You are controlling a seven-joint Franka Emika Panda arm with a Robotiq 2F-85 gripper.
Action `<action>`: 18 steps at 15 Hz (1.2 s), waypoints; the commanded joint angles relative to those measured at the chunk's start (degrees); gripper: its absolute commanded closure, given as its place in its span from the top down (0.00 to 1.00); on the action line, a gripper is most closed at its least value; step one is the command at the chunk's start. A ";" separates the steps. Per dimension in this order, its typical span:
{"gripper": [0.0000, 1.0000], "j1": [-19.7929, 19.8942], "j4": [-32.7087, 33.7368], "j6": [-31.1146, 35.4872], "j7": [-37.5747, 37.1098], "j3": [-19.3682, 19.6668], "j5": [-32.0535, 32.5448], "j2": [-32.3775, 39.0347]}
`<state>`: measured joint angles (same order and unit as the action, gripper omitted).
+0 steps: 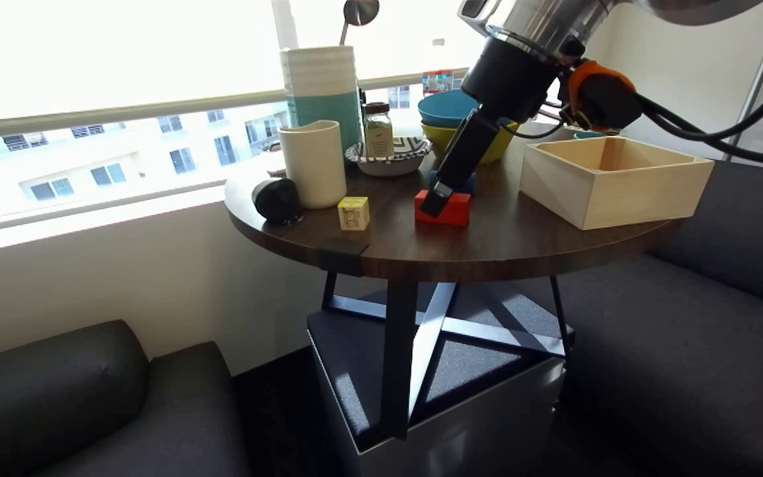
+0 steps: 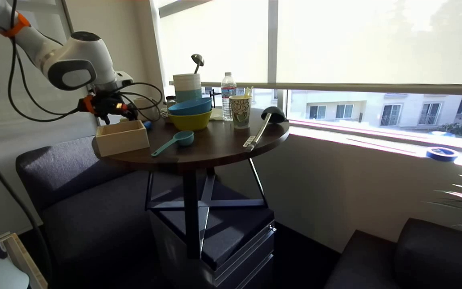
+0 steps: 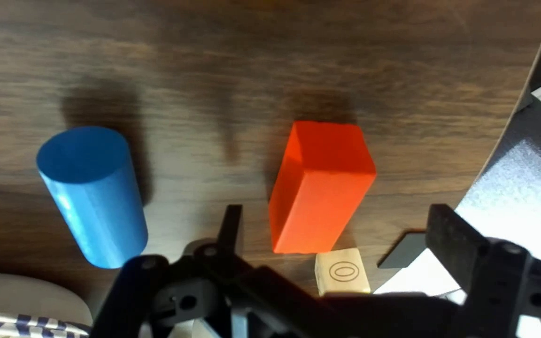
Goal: Flip the orange block over and put the wooden block onto it
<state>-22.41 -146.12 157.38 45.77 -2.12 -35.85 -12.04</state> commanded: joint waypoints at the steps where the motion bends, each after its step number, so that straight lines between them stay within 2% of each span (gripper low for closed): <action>1: 1.00 0.66 -0.55 -0.42 1.70 0.03 -1.64 -0.19; 9: 1.00 1.00 -1.87 -0.47 1.25 -0.07 -1.58 -0.02; 10: 0.90 1.08 -1.98 -0.50 1.16 -0.07 -1.42 -0.08; 11: 0.74 1.19 -2.01 -0.53 1.03 -0.08 -1.19 -0.19; 18: 0.24 2.40 -1.95 -0.79 0.29 -0.24 0.32 -0.68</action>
<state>-20.49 -147.71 157.34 45.92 -1.97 -35.92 -12.29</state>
